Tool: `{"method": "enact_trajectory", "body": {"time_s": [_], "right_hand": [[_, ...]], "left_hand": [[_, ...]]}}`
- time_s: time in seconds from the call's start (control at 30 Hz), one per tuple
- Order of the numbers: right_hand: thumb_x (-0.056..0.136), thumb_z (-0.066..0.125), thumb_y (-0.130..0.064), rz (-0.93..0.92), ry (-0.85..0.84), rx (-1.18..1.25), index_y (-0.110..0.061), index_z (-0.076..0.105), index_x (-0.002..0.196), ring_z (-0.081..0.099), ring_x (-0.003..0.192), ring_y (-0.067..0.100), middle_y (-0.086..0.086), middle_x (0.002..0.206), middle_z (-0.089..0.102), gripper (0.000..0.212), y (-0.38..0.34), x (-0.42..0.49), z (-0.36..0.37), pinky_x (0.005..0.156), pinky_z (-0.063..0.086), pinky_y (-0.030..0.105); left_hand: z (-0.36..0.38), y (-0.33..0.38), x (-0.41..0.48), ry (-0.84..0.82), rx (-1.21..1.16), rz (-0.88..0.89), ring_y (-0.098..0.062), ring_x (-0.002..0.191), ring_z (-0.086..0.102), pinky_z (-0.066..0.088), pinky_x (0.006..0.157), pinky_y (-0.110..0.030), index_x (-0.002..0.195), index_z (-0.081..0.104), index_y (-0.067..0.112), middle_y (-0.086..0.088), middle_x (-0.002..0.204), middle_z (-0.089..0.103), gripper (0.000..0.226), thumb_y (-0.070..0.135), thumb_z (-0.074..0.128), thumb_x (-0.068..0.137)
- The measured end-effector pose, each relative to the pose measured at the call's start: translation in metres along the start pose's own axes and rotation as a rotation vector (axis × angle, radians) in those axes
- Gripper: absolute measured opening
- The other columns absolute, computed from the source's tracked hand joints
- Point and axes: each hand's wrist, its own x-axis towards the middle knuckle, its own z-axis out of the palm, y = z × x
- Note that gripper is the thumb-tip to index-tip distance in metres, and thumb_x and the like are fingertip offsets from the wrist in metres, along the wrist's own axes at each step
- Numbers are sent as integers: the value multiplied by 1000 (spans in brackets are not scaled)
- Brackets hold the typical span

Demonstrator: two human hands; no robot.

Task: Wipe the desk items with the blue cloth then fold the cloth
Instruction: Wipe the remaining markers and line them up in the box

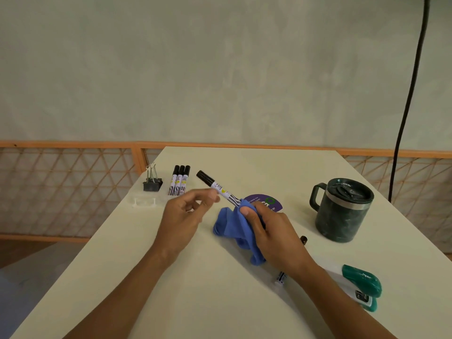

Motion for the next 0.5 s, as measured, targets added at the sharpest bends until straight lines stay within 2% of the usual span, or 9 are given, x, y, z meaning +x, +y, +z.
{"method": "enact_trajectory", "body": {"time_s": [0.1,0.17,0.27,0.33,0.4,0.5], "right_hand": [[106,37,-57,-42,-11,-39,-22,64,99,60,72,13,-6,73,66,45,0,-1,4,62,45,24],[106,40,-55,-52,-13,-54,-29,57,89,59,71,6,-11,67,60,35,1,-1,5,62,42,17],[103,42,-59,-63,-8,-118,-36,47,79,55,68,3,-11,63,53,34,3,1,6,61,41,17],[101,42,-62,-55,1,-136,-38,47,77,55,69,2,-11,63,53,34,4,2,4,62,41,17],[104,48,-57,-29,34,-97,-35,52,77,55,65,4,-11,61,55,35,4,1,1,60,40,16],[108,54,-47,48,128,66,-23,57,76,44,55,8,-10,60,52,40,3,1,-3,55,35,17]], "left_hand": [[8,-1,-3,-20,-17,-10,-20,79,52,48,79,-36,103,84,28,3,104,80,24,49,76,95],[9,0,-3,0,-43,-21,-23,78,50,47,80,-36,103,85,27,1,99,79,23,47,79,93],[8,-3,-2,25,-60,-26,-16,73,45,43,75,-31,100,84,23,10,80,70,19,41,79,95],[9,-2,-3,22,-76,-23,-12,69,43,41,72,-29,101,82,19,16,72,61,17,35,75,100],[9,0,-3,-4,-143,-33,-14,68,43,42,75,-30,108,79,18,14,78,65,15,29,68,105],[8,4,-2,-49,-199,-75,-16,68,43,44,83,-36,113,74,14,6,99,77,18,26,61,108]]}}
